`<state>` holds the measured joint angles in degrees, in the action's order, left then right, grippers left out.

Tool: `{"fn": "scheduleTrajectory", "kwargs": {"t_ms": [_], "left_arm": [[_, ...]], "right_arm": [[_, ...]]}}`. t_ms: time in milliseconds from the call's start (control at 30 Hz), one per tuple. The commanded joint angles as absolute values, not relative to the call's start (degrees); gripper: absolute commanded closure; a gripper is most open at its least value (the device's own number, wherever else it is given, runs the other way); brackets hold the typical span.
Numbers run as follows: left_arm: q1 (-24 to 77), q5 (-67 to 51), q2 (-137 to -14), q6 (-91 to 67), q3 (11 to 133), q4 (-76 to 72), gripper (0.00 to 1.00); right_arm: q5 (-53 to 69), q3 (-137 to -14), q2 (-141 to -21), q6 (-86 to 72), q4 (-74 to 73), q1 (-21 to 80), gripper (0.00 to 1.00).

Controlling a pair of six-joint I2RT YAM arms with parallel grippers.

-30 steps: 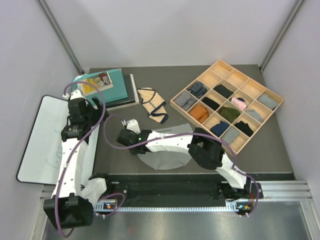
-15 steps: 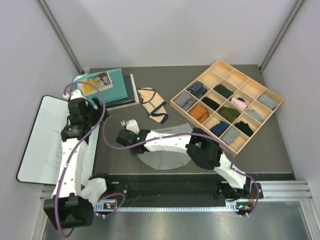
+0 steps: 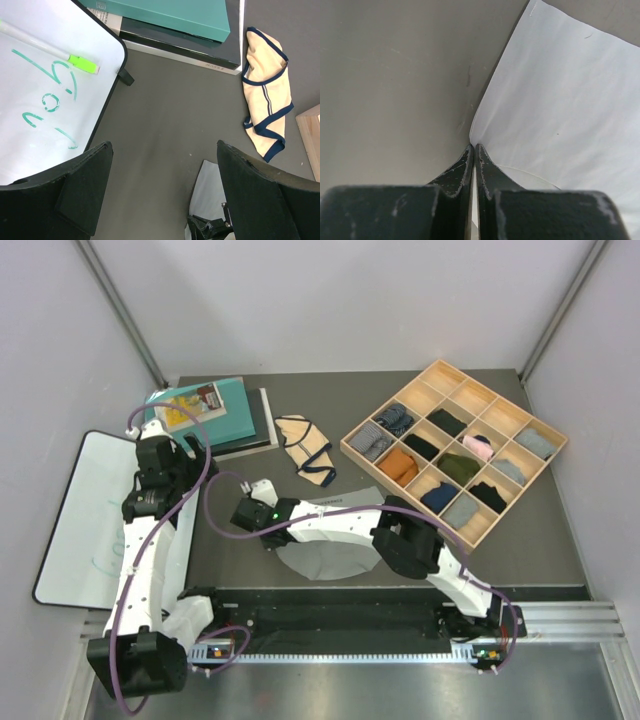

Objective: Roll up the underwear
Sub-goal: Fold the underwear at the center of the board.

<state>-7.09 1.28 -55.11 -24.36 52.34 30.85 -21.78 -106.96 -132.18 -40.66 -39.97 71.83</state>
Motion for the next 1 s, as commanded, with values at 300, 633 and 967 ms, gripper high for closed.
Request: {"fn": "scheduleTrajectory", "kwargs": {"t_ms": [300, 633, 967], "left_arm": [[-7.47, 0.35, -53.79, -24.96, 52.03, 28.56, 0.12], [-7.38, -1.48, -54.14, -24.79, 51.77, 28.21, 0.13], [-7.30, -4.39, -54.58, -23.99, 51.15, 27.16, 0.16]], "right_arm": [[-13.02, -95.81, -121.12, -41.92, -30.59, 70.58, 1.00], [-9.76, -84.56, -111.54, -42.28, -25.93, 66.98, 1.00], [-8.35, -74.36, -104.59, -41.40, -22.85, 61.79, 1.00]]}}
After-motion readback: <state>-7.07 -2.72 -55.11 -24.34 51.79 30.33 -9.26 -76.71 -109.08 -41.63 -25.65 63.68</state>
